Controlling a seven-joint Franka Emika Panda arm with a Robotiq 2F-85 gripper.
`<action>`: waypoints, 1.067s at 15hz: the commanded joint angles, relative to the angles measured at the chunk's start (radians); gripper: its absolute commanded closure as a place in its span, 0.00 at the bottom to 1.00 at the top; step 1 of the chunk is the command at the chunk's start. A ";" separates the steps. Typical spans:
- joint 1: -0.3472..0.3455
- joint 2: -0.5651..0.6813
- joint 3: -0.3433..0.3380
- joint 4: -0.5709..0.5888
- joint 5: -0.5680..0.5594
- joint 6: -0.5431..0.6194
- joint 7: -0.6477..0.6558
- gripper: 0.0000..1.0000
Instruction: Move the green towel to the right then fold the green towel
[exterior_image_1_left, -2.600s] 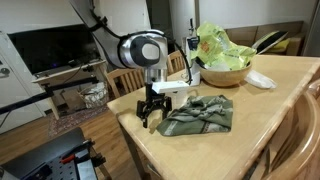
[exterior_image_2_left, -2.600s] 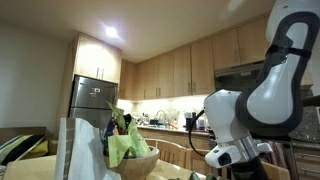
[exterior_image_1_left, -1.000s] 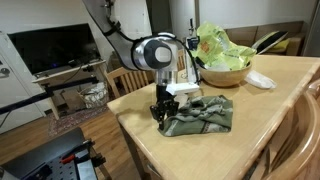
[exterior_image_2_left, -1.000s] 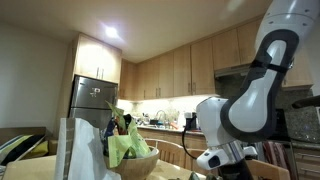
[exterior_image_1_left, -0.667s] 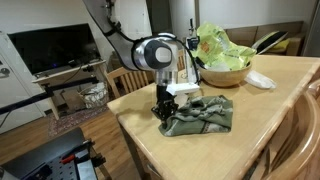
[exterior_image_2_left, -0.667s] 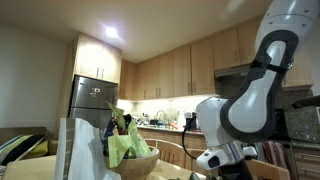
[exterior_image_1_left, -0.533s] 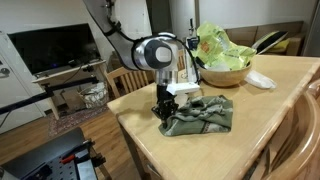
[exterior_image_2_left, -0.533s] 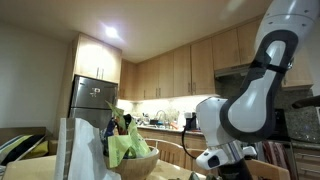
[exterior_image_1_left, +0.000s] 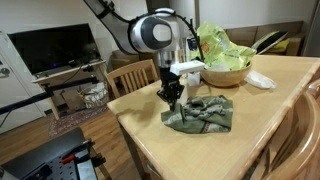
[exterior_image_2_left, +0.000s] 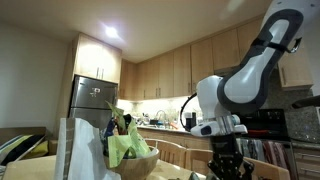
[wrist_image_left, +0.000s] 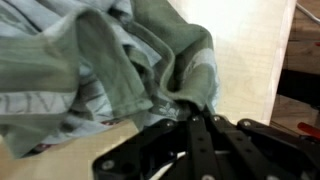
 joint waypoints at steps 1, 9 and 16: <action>0.005 -0.022 -0.006 0.001 0.006 -0.002 -0.003 0.98; -0.007 -0.084 0.006 -0.027 0.033 0.013 -0.031 0.99; -0.011 -0.209 0.006 -0.058 0.103 0.052 -0.071 0.99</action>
